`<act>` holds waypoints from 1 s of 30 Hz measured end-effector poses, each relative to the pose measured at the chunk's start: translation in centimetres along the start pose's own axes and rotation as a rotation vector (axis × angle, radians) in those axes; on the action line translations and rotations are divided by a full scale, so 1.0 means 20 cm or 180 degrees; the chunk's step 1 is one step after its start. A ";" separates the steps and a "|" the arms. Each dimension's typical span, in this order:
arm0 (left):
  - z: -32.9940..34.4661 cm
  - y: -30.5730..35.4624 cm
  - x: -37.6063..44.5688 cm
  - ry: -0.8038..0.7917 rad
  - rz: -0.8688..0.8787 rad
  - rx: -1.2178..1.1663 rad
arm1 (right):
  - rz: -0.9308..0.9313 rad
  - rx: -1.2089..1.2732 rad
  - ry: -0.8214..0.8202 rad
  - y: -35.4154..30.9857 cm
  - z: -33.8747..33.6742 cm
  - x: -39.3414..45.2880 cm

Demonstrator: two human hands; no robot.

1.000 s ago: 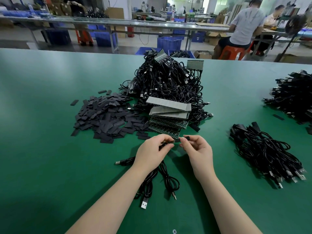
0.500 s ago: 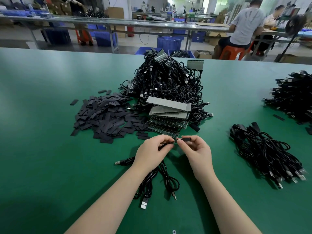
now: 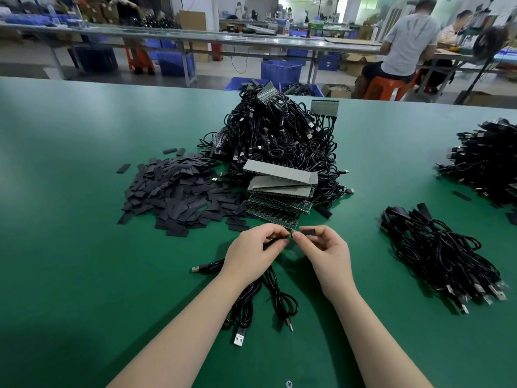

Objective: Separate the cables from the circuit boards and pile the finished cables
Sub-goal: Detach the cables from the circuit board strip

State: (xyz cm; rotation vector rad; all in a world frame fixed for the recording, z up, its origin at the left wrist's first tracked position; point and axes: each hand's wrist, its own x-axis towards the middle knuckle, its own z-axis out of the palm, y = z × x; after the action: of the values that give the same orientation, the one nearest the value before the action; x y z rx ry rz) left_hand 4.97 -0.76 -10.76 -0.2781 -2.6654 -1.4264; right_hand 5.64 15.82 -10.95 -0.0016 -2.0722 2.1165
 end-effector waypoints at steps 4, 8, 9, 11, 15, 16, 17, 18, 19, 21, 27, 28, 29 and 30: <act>0.00 0.01 0.00 -0.0023 0.0014 -0.0008 | -0.0003 -0.0050 0.0003 0.00 0.01 0.00; -0.01 0.01 -0.01 -0.0003 0.0003 -0.0089 | 0.0000 -0.0053 -0.0043 0.00 0.01 0.00; -0.01 0.01 -0.01 0.0005 -0.0005 -0.0092 | 0.0001 -0.0050 -0.0058 0.00 0.01 0.00; -0.01 0.01 -0.01 0.0023 -0.0022 -0.0083 | 0.0011 -0.0036 -0.0100 0.00 0.00 0.00; 0.00 0.01 0.00 0.0045 -0.0022 -0.0119 | 0.0060 -0.0011 -0.0147 0.00 0.00 0.00; 0.00 0.01 0.00 0.0037 -0.0015 -0.0126 | 0.0066 -0.0013 -0.0138 0.00 0.00 0.00; 0.00 0.01 0.00 0.0028 -0.0005 -0.0131 | 0.0071 -0.0023 -0.0124 0.00 0.00 0.00; -0.01 0.01 0.00 0.0022 0.0007 -0.0131 | 0.0079 -0.0035 -0.0106 0.00 0.00 0.00; -0.01 0.01 -0.01 0.0022 0.0017 -0.0129 | 0.0086 -0.0053 -0.0092 0.00 0.00 0.00; -0.01 0.01 -0.01 0.0027 0.0025 -0.0123 | 0.0090 -0.0082 -0.0068 0.00 0.01 0.00; 0.00 0.00 -0.01 0.0026 0.0023 -0.0121 | 0.0071 -0.0107 -0.0061 0.00 0.01 0.00; 0.00 0.00 0.00 0.0021 0.0029 -0.0132 | 0.0062 -0.0135 -0.0056 0.00 0.01 0.00; 0.00 0.00 0.00 0.0015 0.0037 -0.0142 | 0.0054 -0.0159 -0.0055 0.00 0.01 0.00; 0.00 0.00 0.00 0.0014 0.0045 -0.0148 | 0.0045 -0.0178 -0.0062 0.00 0.01 0.00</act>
State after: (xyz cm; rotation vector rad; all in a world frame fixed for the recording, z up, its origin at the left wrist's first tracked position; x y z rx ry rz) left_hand 5.07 -0.76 -10.66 -0.2970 -2.6242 -1.4844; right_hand 5.60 15.67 -10.91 -0.0029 -2.1481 2.0738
